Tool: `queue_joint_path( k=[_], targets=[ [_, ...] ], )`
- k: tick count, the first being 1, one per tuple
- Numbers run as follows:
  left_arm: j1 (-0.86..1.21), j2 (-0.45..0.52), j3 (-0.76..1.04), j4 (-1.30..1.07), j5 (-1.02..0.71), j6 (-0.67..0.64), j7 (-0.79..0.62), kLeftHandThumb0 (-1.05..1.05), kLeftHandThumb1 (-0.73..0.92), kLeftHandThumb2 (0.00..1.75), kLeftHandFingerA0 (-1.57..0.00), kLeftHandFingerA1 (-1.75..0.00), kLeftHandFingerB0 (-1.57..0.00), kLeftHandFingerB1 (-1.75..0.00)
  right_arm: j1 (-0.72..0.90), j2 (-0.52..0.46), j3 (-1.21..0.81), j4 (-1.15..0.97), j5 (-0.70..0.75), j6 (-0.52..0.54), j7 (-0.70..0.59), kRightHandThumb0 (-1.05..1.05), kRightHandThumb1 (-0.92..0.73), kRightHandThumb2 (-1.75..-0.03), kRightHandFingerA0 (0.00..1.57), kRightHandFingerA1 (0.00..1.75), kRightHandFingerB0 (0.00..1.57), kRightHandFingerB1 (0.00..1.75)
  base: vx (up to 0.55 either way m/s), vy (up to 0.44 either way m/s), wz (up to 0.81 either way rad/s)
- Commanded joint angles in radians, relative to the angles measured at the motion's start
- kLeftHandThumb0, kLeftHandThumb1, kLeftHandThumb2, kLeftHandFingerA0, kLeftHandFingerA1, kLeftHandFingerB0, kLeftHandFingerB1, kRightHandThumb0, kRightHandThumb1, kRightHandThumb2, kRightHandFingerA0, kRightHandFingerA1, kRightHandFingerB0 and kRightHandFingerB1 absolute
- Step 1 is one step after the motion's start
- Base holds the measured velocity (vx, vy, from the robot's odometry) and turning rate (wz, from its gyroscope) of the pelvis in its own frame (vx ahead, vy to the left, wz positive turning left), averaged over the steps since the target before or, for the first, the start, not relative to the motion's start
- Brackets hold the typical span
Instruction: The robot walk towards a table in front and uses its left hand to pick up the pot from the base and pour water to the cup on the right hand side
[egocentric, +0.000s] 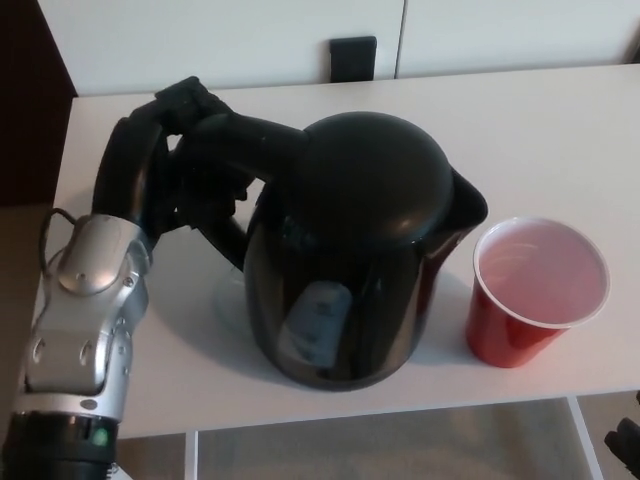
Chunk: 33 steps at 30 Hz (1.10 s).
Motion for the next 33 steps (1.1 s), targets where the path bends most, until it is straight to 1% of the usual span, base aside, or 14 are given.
queue_joint_path(
  k=[1, 7, 8, 11, 12, 16, 17, 18, 21, 22, 26, 29, 32, 33],
  targets=[
    [-0.051, 0.052, 0.068, 0.002, -0.196, 0.192, -0.175, -0.01, 0.74, 0.59, -0.76, -1.75, -0.58, -1.75, -0.009, -0.023, 0.006, -0.004, -0.009, 0.009, -0.021, -0.27, -0.57, -0.69, 0.44, 0.58, 0.35, 0.53, 0.00, 0.000, 0.00],
    [-0.090, 0.058, 0.114, -0.013, -0.254, 0.260, -0.197, 0.01, 0.72, 0.62, -0.75, -1.75, -0.59, -1.75, -0.021, -0.027, 0.012, -0.005, -0.011, 0.004, -0.015, -0.30, -0.54, -0.70, 0.43, 0.59, 0.35, 0.55, 0.00, 0.000, 0.00],
    [-0.093, 0.044, 0.130, -0.027, -0.270, 0.265, -0.178, 0.00, 0.70, 0.63, -0.77, -1.75, -0.59, -1.75, -0.028, -0.028, 0.012, 0.003, -0.010, 0.009, -0.017, -0.18, -0.43, -0.90, 0.38, 0.63, 0.24, 0.56, 0.00, 0.000, 0.00],
    [-0.099, 0.023, 0.155, -0.061, -0.292, 0.290, -0.150, -0.01, 0.71, 0.62, -0.78, -1.75, -0.57, -1.75, -0.033, -0.030, 0.020, 0.007, -0.016, 0.012, -0.014, -0.20, -0.44, -0.90, 0.36, 0.62, 0.23, 0.56, 0.00, 0.000, 0.00],
    [-0.108, 0.020, 0.153, -0.074, -0.288, 0.282, -0.147, -0.02, 0.72, 0.62, -0.76, -1.75, -0.55, -1.75, -0.037, -0.030, 0.018, 0.012, -0.011, 0.012, -0.011, -0.22, -0.63, -0.58, 0.42, 0.51, 0.34, 0.48, 0.00, 0.000, 0.00],
    [-0.112, 0.016, 0.158, -0.088, -0.286, 0.294, -0.145, -0.02, 0.72, 0.62, -0.76, -1.75, -0.55, -1.75, -0.040, -0.031, 0.018, 0.017, -0.008, 0.012, -0.010, -0.22, -0.63, -0.58, 0.42, 0.51, 0.34, 0.48, 0.00, 0.000, 0.00],
    [-0.143, 0.025, 0.133, -0.111, -0.250, 0.301, -0.123, -0.02, 0.72, 0.56, -0.69, -1.75, -0.53, -1.75, -0.045, -0.030, 0.019, 0.019, -0.013, 0.009, -0.027, -0.21, -0.63, -0.58, 0.45, 0.53, 0.37, 0.48, 0.00, 0.000, 0.00],
    [-0.151, 0.024, 0.129, -0.112, -0.243, 0.305, -0.115, 0.01, 0.63, 0.67, -1.12, -1.63, -0.84, -1.46, -0.045, -0.029, 0.020, 0.016, -0.014, 0.010, -0.031, -0.20, -0.64, -0.58, 0.44, 0.52, 0.37, 0.48, 0.00, 0.000, 0.00],
    [-0.158, 0.022, 0.129, -0.114, -0.239, 0.314, -0.104, 0.01, 0.63, 0.67, -1.12, -1.63, -0.84, -1.46, -0.044, -0.029, 0.023, 0.012, -0.015, 0.011, -0.035, -0.20, -0.64, -0.58, 0.44, 0.52, 0.37, 0.48, 0.00, 0.000, 0.00],
    [-0.172, 0.030, 0.098, -0.114, -0.196, 0.288, -0.098, 0.00, 0.68, 0.55, -0.70, -1.75, -0.53, -1.75, -0.041, -0.029, 0.028, 0.005, -0.018, 0.010, -0.032, -0.21, -0.63, -0.58, 0.44, 0.53, 0.37, 0.49, 0.00, 0.000, 0.00],
    [-0.177, 0.036, 0.081, -0.115, -0.181, 0.276, -0.091, 0.00, 0.68, 0.55, -0.70, -1.75, -0.53, -1.75, -0.040, -0.029, 0.032, 0.001, -0.019, 0.011, -0.032, -0.21, -0.63, -0.58, 0.44, 0.53, 0.37, 0.49, 0.00, 0.000, 0.00],
    [-0.218, 0.038, 0.004, -0.115, -0.060, 0.181, -0.033, 0.05, 0.65, 0.54, -0.70, -1.75, -0.55, -1.75, -0.044, -0.027, 0.035, -0.003, -0.018, 0.011, -0.030, -0.22, -0.63, -0.58, 0.47, 0.54, 0.36, 0.50, 0.00, 0.000, 0.00],
    [-0.220, 0.041, -0.006, -0.114, -0.050, 0.171, -0.023, 0.05, 0.65, 0.54, -0.70, -1.75, -0.55, -1.75, -0.044, -0.027, 0.037, -0.005, -0.018, 0.012, -0.031, -0.22, -0.63, -0.58, 0.47, 0.54, 0.36, 0.50, 0.00, 0.000, 0.00],
    [-0.248, 0.095, -0.128, -0.091, 0.165, 0.050, 0.069, -0.13, 0.57, 0.52, -0.77, -1.75, -0.58, -1.75, -0.049, -0.028, 0.037, 0.000, -0.018, 0.005, -0.025, -0.24, -0.61, -0.57, 0.46, 0.56, 0.38, 0.53, 0.00, 0.000, 0.00]
  ],
)
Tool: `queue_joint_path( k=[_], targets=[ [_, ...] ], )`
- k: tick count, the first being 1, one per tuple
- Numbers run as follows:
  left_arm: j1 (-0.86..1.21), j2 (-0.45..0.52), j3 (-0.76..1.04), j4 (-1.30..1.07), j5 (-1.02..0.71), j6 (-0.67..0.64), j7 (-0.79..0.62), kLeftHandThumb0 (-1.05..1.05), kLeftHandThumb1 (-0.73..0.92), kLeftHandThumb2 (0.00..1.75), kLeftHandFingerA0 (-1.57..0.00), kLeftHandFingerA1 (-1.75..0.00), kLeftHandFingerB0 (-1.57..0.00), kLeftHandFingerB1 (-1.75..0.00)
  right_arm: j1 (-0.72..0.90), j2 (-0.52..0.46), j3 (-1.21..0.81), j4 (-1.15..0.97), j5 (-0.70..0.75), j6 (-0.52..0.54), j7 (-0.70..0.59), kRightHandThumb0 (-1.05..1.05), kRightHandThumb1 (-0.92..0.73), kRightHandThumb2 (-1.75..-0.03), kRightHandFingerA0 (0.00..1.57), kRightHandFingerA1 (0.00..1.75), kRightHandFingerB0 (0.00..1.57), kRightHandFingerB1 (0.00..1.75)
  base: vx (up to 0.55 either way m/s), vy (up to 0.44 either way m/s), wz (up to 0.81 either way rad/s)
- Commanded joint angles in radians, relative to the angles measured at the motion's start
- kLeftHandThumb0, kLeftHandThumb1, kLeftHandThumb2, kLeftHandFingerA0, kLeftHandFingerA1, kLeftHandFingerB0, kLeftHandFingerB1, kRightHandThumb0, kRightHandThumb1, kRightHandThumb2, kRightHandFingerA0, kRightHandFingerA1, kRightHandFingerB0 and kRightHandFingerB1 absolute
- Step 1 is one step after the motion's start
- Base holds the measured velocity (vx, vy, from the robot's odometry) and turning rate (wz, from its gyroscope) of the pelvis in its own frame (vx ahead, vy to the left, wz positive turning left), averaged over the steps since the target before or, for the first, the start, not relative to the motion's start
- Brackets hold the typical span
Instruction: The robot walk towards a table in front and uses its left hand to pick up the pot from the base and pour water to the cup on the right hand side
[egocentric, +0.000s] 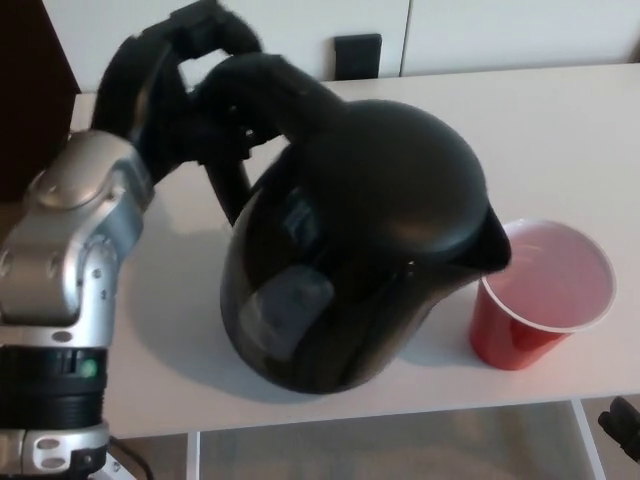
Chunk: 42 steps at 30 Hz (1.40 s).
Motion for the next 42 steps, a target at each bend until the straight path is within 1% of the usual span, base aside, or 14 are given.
queue_joint_path(
  k=[1, 5, 6, 9, 14, 16, 17, 18, 26, 31, 34, 37, 40, 42],
  targets=[
    [-0.080, 0.092, -0.196, 0.015, 0.388, -0.251, 0.192, -0.11, 0.56, 0.53, -0.80, -1.75, -0.60, -1.71, -0.009, -0.020, 0.003, -0.002, -0.007, 0.000, -0.004, -0.25, -0.61, -0.57, 0.47, 0.55, 0.37, 0.51, 0.00, 0.000, 0.00],
    [-0.090, 0.102, -0.223, 0.017, 0.419, -0.251, 0.223, -0.11, 0.56, 0.53, -0.80, -1.75, -0.60, -1.71, -0.011, -0.021, 0.007, -0.003, -0.011, 0.001, -0.007, -0.25, -0.61, -0.57, 0.47, 0.55, 0.37, 0.51, 0.00, 0.000, 0.00],
    [-0.102, 0.110, -0.257, 0.025, 0.467, -0.261, 0.257, -0.06, 0.56, 0.54, -0.80, -1.75, -0.64, -1.62, -0.015, -0.020, 0.007, -0.004, -0.011, 0.002, -0.009, -0.22, -0.64, -0.58, 0.44, 0.51, 0.36, 0.49, 0.00, 0.000, 0.00],
    [-0.132, 0.129, -0.332, 0.067, 0.579, -0.313, 0.347, -0.04, 0.56, 0.54, -0.81, -1.75, -0.65, -1.62, -0.020, -0.017, 0.007, -0.015, -0.010, 0.014, -0.015, -0.22, -0.63, -0.58, 0.47, 0.54, 0.37, 0.49, 0.00, 0.000, 0.00],
    [-0.154, 0.145, -0.361, 0.115, 0.607, -0.355, 0.392, -0.01, 0.55, 0.54, -0.81, -1.75, -0.73, -1.48, -0.031, -0.015, 0.010, -0.003, -0.015, 0.011, -0.021, -0.18, -0.64, -0.58, 0.43, 0.52, 0.37, 0.48, 0.00, 0.000, 0.00],
    [-0.164, 0.151, -0.371, 0.141, 0.621, -0.395, 0.426, 0.01, 0.54, 0.53, -0.83, -1.75, -0.70, -1.63, -0.032, -0.011, 0.008, -0.015, -0.010, 0.023, -0.027, -0.19, -0.65, -0.58, 0.46, 0.53, 0.39, 0.49, 0.00, 0.000, 0.00],
    [-0.170, 0.153, -0.374, 0.147, 0.624, -0.401, 0.433, 0.01, 0.54, 0.53, -0.83, -1.75, -0.70, -1.63, -0.031, -0.006, 0.006, -0.027, -0.004, 0.032, -0.031, -0.19, -0.65, -0.58, 0.46, 0.53, 0.39, 0.49, 0.00, 0.000, 0.00],
    [-0.178, 0.151, -0.373, 0.149, 0.618, -0.398, 0.429, 0.01, 0.56, 0.53, -0.86, -1.75, -0.62, -1.75, -0.030, -0.009, 0.014, -0.027, -0.014, 0.022, -0.025, -0.18, -0.66, -0.59, 0.45, 0.54, 0.38, 0.50, 0.00, 0.000, 0.00],
    [-0.223, 0.139, -0.381, 0.152, 0.623, -0.381, 0.445, 0.01, 0.56, 0.53, -0.83, -1.75, -0.58, -1.75, -0.025, -0.018, 0.028, -0.025, -0.020, 0.010, -0.007, -0.20, -0.67, -0.59, 0.41, 0.51, 0.35, 0.48, 0.00, 0.000, 0.00],
    [-0.268, 0.154, -0.408, 0.186, 0.673, -0.424, 0.465, -0.01, 0.57, 0.53, -0.82, -1.75, -0.56, -1.75, -0.031, -0.019, 0.027, -0.007, -0.022, 0.000, -0.013, -0.20, -0.65, -0.58, 0.46, 0.54, 0.38, 0.50, 0.00, 0.000, 0.00],
    [-0.311, 0.170, -0.433, 0.241, 0.711, -0.501, 0.496, -0.05, 0.56, 0.55, -0.81, -1.75, -0.63, -1.61, -0.038, -0.016, 0.023, -0.008, -0.018, 0.009, -0.020, -0.20, -0.65, -0.58, 0.47, 0.55, 0.38, 0.50, 0.00, 0.000, 0.00],
    [-0.335, 0.170, -0.442, 0.275, 0.732, -0.528, 0.519, -0.06, 0.57, 0.55, -0.78, -1.75, -0.56, -1.72, -0.043, -0.018, 0.020, -0.007, -0.016, 0.010, -0.015, -0.19, -0.64, -0.58, 0.47, 0.56, 0.38, 0.51, 0.00, 0.000, 0.00],
    [-0.359, 0.172, -0.451, 0.288, 0.742, -0.550, 0.514, -0.07, 0.53, 0.59, -0.79, -1.75, -0.56, -1.74, -0.047, -0.022, 0.024, -0.009, -0.020, 0.005, -0.012, -0.22, -0.63, -0.58, 0.47, 0.57, 0.38, 0.51, 0.00, 0.000, 0.00],
    [-0.380, 0.184, -0.467, 0.291, 0.766, -0.576, 0.515, -0.08, 0.56, 0.54, -0.79, -1.75, -0.53, -1.75, -0.055, -0.022, 0.025, -0.009, -0.023, 0.005, -0.015, -0.21, -0.63, -0.58, 0.48, 0.57, 0.40, 0.52, 0.00, 0.000, 0.00]
  ],
)
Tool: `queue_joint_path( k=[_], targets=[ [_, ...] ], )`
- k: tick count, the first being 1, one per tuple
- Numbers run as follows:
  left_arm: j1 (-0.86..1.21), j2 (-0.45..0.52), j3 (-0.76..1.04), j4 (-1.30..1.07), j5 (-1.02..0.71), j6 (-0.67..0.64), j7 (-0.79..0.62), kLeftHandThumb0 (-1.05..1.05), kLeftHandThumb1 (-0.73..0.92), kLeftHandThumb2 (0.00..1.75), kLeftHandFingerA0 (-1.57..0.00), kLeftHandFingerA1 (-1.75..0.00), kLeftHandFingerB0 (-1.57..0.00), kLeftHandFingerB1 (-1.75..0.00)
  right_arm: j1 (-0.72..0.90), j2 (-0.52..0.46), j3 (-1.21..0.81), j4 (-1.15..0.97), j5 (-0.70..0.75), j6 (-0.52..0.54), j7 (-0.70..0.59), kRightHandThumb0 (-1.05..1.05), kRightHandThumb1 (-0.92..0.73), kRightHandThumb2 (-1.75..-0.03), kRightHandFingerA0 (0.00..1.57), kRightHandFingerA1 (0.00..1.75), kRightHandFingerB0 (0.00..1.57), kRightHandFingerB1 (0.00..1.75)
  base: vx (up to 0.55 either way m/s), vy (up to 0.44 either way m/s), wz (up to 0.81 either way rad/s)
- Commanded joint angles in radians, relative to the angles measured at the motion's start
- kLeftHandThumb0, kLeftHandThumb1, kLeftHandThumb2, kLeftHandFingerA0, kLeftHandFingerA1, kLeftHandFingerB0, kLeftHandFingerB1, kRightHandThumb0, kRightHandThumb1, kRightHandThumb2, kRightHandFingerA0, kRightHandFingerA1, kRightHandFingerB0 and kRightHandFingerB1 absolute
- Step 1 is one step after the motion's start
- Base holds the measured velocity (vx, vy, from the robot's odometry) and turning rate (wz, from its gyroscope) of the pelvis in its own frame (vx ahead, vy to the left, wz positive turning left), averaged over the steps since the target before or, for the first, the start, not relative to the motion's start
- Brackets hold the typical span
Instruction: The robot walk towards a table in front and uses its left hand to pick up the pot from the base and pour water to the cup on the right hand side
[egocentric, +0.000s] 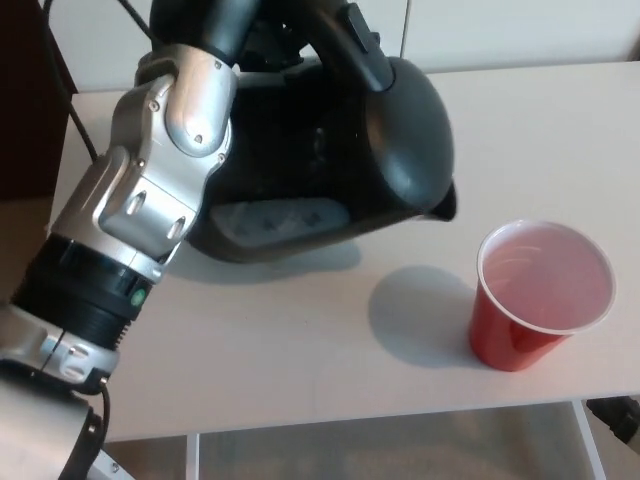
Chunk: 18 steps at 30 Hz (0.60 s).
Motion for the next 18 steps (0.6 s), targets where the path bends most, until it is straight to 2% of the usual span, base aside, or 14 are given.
queue_joint_path(
  k=[1, 13, 14, 15, 18],
  targets=[
    [-0.117, 0.046, -0.028, 0.023, 0.162, -0.232, 0.113, -0.07, 0.57, 0.54, -0.78, -1.75, -0.53, -1.75, -0.019, -0.026, -0.001, -0.004, -0.007, 0.004, -0.013, -0.21, -0.64, -0.58, 0.47, 0.56, 0.40, 0.50, 0.00, 0.000, 0.00],
    [-0.153, 0.027, -0.046, 0.030, 0.213, -0.265, 0.099, -0.14, 0.59, 0.56, -0.75, -1.75, -0.51, -1.75, -0.036, -0.032, -0.002, 0.014, -0.007, -0.002, 0.001, -0.21, -0.64, -0.58, 0.45, 0.57, 0.35, 0.50, 0.00, 0.000, 0.00],
    [-0.163, 0.016, -0.050, 0.012, 0.220, -0.261, 0.091, -0.17, 0.61, 0.56, -0.80, -1.75, -0.53, -1.75, -0.041, -0.033, -0.001, 0.015, -0.007, 0.007, -0.001, -0.19, -0.65, -0.58, 0.44, 0.53, 0.35, 0.49, 0.00, 0.000, 0.00],
    [-0.170, 0.007, -0.050, 0.000, 0.233, -0.256, 0.089, -0.20, 0.57, 0.56, -0.83, -1.75, -0.58, -1.71, -0.042, -0.033, -0.001, 0.015, -0.006, 0.011, -0.001, -0.17, -0.44, -0.90, 0.37, 0.62, 0.27, 0.58, 0.00, 0.000, 0.00],
    [-0.169, 0.001, -0.042, -0.001, 0.245, -0.260, 0.086, -0.20, 0.57, 0.56, -0.83, -1.75, -0.58, -1.71, -0.043, -0.033, -0.001, 0.016, -0.005, 0.010, 0.000, -0.17, -0.44, -0.90, 0.37, 0.62, 0.27, 0.58, 0.00, 0.000, 0.00]
  ],
)
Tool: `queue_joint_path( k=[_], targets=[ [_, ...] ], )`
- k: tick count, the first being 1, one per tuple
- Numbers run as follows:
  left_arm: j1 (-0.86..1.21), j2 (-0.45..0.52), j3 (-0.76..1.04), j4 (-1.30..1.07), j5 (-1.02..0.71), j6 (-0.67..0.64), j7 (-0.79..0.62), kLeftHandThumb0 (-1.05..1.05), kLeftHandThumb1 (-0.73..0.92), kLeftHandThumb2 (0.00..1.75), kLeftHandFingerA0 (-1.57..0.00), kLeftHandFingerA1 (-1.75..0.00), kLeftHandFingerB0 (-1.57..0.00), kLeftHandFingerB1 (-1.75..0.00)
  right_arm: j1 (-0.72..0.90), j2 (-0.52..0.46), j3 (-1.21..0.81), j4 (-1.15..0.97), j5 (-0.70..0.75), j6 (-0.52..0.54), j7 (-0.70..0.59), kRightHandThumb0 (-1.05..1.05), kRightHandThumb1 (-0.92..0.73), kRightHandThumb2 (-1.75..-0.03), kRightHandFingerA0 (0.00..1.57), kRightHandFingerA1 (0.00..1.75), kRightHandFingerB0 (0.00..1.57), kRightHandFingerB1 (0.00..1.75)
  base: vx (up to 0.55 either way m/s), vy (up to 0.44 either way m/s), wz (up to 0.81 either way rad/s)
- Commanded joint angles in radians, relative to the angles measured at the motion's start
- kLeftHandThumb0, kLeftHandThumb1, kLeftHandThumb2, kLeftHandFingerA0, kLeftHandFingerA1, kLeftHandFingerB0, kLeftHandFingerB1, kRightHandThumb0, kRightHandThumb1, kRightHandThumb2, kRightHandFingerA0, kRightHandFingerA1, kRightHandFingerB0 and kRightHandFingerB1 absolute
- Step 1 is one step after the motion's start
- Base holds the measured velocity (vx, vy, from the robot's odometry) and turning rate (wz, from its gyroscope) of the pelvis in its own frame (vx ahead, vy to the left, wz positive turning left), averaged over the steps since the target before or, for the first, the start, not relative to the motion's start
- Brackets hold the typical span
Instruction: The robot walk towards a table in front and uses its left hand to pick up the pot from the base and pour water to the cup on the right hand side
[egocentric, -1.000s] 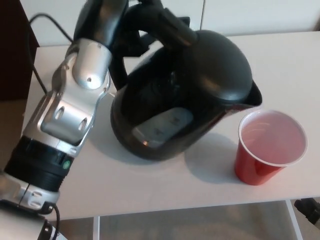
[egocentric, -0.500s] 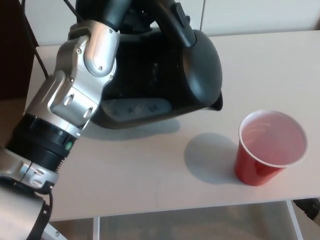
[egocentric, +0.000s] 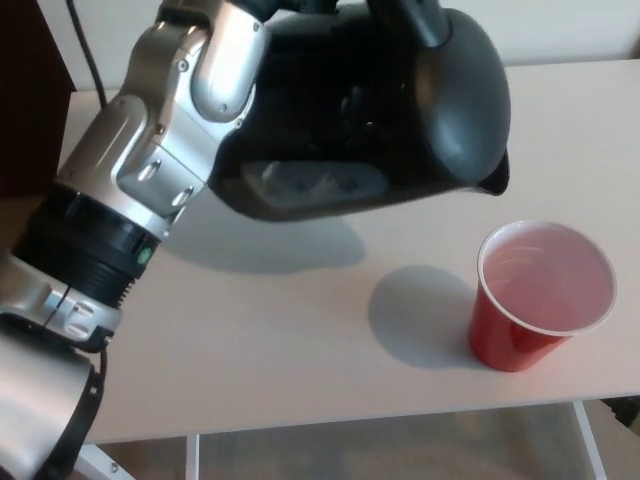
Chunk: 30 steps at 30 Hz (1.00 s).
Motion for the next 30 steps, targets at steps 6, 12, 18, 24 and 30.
queue_joint_path(
  k=[6, 12, 18, 24, 30],
  targets=[
    [-0.083, -0.027, 0.021, -0.042, 0.092, -0.076, 0.029, -0.12, 0.53, 0.57, -0.90, -1.75, -0.65, -1.67, -0.012, -0.026, -0.002, 0.023, -0.002, 0.003, 0.009, -0.19, -0.65, -0.58, 0.47, 0.57, 0.35, 0.50, 0.00, 0.000, 0.00],
    [-0.085, -0.039, 0.025, -0.065, 0.118, -0.066, 0.020, -0.13, 0.50, 0.56, -0.92, -1.75, -0.73, -1.57, -0.008, -0.027, 0.009, 0.015, -0.010, -0.006, 0.004, -0.28, -0.57, -0.70, 0.44, 0.60, 0.35, 0.54, 0.00, 0.000, 0.00],
    [-0.083, -0.046, 0.017, -0.058, 0.126, -0.095, 0.019, -0.11, 0.53, 0.61, -0.88, -1.75, -0.60, -1.75, -0.018, -0.026, 0.007, 0.027, -0.006, -0.006, 0.002, -0.20, -0.63, -0.58, 0.46, 0.55, 0.37, 0.51, 0.00, 0.000, 0.00],
    [-0.086, -0.042, -0.014, -0.046, 0.190, -0.147, 0.062, -0.12, 0.54, 0.58, -0.84, -1.75, -0.61, -1.75, -0.017, -0.022, 0.008, 0.021, -0.006, -0.005, -0.003, -0.20, -0.63, -0.58, 0.48, 0.55, 0.38, 0.51, 0.00, 0.000, 0.00],
    [-0.093, -0.041, -0.054, -0.035, 0.244, -0.197, 0.076, -0.17, 0.54, 0.59, -0.87, -1.75, -0.74, -1.56, -0.026, -0.024, 0.008, 0.026, -0.007, -0.005, -0.003, -0.23, -0.62, -0.58, 0.48, 0.56, 0.38, 0.52, 0.00, 0.000, 0.00]
  ],
)
